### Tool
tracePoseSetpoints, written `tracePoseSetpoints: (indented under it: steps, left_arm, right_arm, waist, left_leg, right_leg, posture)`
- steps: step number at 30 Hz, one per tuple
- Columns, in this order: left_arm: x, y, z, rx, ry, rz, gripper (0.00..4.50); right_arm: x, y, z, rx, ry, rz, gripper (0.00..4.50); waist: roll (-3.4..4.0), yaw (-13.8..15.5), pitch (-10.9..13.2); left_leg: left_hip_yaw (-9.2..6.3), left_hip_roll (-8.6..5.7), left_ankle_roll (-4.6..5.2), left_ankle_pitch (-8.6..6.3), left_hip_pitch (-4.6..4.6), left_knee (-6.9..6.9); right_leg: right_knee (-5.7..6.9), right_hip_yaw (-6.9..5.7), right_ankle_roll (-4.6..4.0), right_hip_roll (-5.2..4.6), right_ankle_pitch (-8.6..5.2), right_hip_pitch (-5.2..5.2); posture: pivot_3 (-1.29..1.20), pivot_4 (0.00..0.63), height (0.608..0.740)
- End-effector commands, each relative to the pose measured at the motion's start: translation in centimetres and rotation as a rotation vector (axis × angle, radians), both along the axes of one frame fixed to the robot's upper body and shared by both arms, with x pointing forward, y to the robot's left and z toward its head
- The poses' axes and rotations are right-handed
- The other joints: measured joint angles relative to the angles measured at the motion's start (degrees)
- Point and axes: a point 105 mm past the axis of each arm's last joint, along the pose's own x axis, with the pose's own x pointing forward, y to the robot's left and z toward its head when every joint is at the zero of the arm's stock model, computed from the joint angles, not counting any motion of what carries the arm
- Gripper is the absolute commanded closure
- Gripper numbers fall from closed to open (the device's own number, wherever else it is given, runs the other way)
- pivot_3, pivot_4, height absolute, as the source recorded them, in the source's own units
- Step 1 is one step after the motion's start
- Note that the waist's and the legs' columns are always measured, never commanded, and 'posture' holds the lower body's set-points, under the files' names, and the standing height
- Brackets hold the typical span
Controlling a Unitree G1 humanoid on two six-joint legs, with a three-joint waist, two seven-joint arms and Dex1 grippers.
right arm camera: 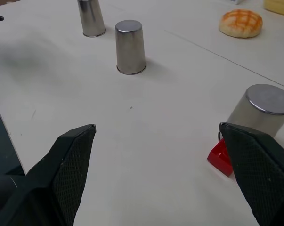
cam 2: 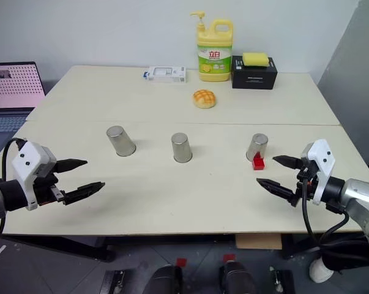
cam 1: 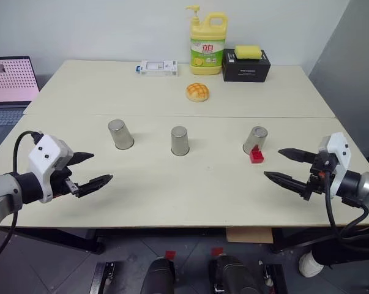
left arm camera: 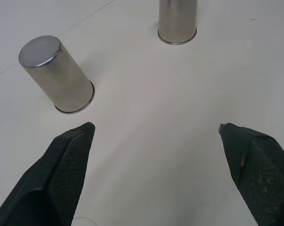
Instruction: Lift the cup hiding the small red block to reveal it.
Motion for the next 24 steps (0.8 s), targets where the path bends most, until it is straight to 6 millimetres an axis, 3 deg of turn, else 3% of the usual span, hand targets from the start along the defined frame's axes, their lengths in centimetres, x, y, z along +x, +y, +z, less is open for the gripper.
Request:
tracePoseSetpoints:
  steps: [1, 24]
  left_arm:
    - [0.00, -0.14, 0.89, 0.031, -0.033, -0.010, 0.00]
    - [0.16, -0.85, 0.92, 0.037, -0.033, -0.036, 0.00]
  right_arm:
    - [-0.15, -0.08, 1.67, -0.010, -0.059, 0.002, 0.04]
    - [-0.01, -0.20, 1.08, -0.011, -0.049, 0.008, 0.04]
  waist:
    - [0.00, 0.00, 0.00]
    - [0.00, 0.00, 0.00]
  left_leg:
    - [0.00, 0.00, 0.00, 0.00, 0.00, 0.00]
    - [0.00, 0.00, 0.00, 0.00, 0.00, 0.00]
  right_leg:
    - [0.00, 0.00, 0.00, 0.00, 0.00, 0.00]
    - [0.00, 0.00, 0.00, 0.00, 0.00, 0.00]
  posture:
    - [0.00, 0.150, 0.740]
    - [0.00, 0.150, 0.740]
